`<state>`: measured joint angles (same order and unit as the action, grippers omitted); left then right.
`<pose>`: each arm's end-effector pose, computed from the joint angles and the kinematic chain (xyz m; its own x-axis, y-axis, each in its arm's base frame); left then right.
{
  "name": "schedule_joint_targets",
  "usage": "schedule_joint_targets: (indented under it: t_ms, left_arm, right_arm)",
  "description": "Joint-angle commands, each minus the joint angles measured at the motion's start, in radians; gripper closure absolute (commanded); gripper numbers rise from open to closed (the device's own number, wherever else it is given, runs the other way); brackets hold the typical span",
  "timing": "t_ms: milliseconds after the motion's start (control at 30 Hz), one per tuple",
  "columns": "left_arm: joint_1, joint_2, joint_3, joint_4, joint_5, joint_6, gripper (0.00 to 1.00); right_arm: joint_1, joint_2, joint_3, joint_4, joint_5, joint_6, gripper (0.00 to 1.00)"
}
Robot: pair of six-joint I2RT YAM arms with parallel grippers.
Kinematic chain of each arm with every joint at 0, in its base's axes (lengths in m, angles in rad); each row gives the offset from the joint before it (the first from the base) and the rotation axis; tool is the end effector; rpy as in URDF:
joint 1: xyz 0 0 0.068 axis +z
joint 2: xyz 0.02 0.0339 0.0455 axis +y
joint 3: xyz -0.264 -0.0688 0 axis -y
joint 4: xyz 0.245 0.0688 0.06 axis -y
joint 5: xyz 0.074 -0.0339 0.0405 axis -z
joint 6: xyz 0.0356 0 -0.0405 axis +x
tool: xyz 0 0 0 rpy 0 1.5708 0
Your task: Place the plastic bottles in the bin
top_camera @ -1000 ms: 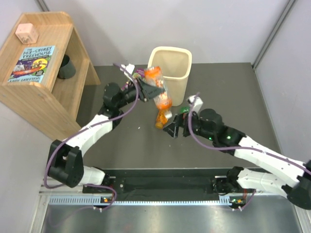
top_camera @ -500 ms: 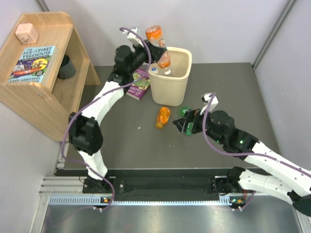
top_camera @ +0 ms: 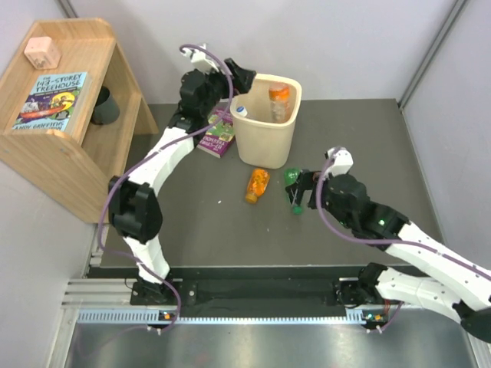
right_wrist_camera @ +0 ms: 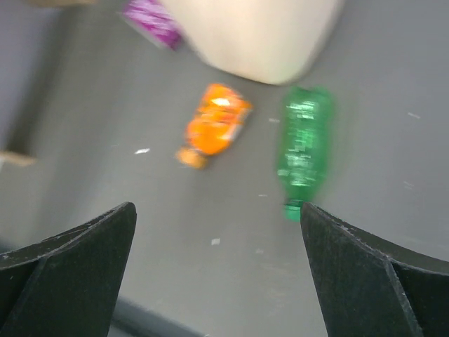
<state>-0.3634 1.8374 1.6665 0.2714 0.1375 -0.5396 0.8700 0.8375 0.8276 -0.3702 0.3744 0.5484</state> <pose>0.4188 -0.1645 0.3966 -0.1659 -0.4814 -0.8607 0.4596 0.7344 -0.4994 0.1314 0.1356 0.3275 -0.4609 0.2062 -0.8632 -0.2955 0.8815 0.3683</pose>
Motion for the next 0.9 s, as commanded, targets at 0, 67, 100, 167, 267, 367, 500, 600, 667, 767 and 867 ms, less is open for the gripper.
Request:
schedule_joint_targets:
  t_ms: [0, 67, 100, 167, 267, 367, 500, 600, 667, 767, 867]
  left_arm:
    - [0.0, -0.251, -0.054, -0.078, -0.105, -0.06, 0.01]
    - [-0.002, -0.325, -0.178, -0.121, -0.122, -0.088, 0.01]
    - [-0.003, -0.404, -0.229, -0.144, -0.119, -0.101, 0.01]
    - [-0.012, -0.489, -0.387, -0.176, -0.128, -0.109, 0.01]
    - [-0.025, -0.67, -0.597, -0.23, -0.193, -0.118, 0.01]
    - [-0.026, -0.84, -0.764, -0.314, -0.251, -0.143, 0.01]
    - [-0.028, -0.999, -0.887, -0.425, -0.279, -0.158, 0.01]
    - [-0.026, -1.058, -0.936, -0.471, -0.263, -0.181, 0.01]
    - [-0.028, -1.075, -0.955, -0.485, -0.245, -0.191, 0.01]
    - [-0.026, -1.081, -0.965, -0.503, -0.233, -0.192, 0.01]
    - [-0.028, -1.074, -0.962, -0.508, -0.225, -0.184, 0.01]
  right_arm:
    - [-0.052, 0.168, 0.068, -0.098, 0.188, 0.045, 0.0]
    - [-0.094, 0.244, 0.085, -0.102, 0.21, 0.029, 0.0]
    - [-0.107, 0.318, 0.094, -0.093, 0.201, 0.015, 0.0]
    - [-0.146, 0.389, 0.116, -0.06, 0.172, -0.01, 0.0]
    - [-0.201, 0.507, 0.136, 0.008, 0.127, -0.021, 0.0]
    - [-0.247, 0.629, 0.175, 0.034, 0.103, -0.016, 0.0]
    - [-0.284, 0.78, 0.231, 0.068, 0.055, -0.015, 0.0]
    - [-0.287, 0.853, 0.261, 0.083, 0.025, -0.013, 0.0]
    - [-0.287, 0.88, 0.274, 0.099, -0.005, -0.007, 0.01]
    - [-0.287, 0.933, 0.278, 0.086, -0.017, 0.011, 0.05]
    - [-0.287, 0.942, 0.257, 0.082, -0.029, 0.031, 0.16]
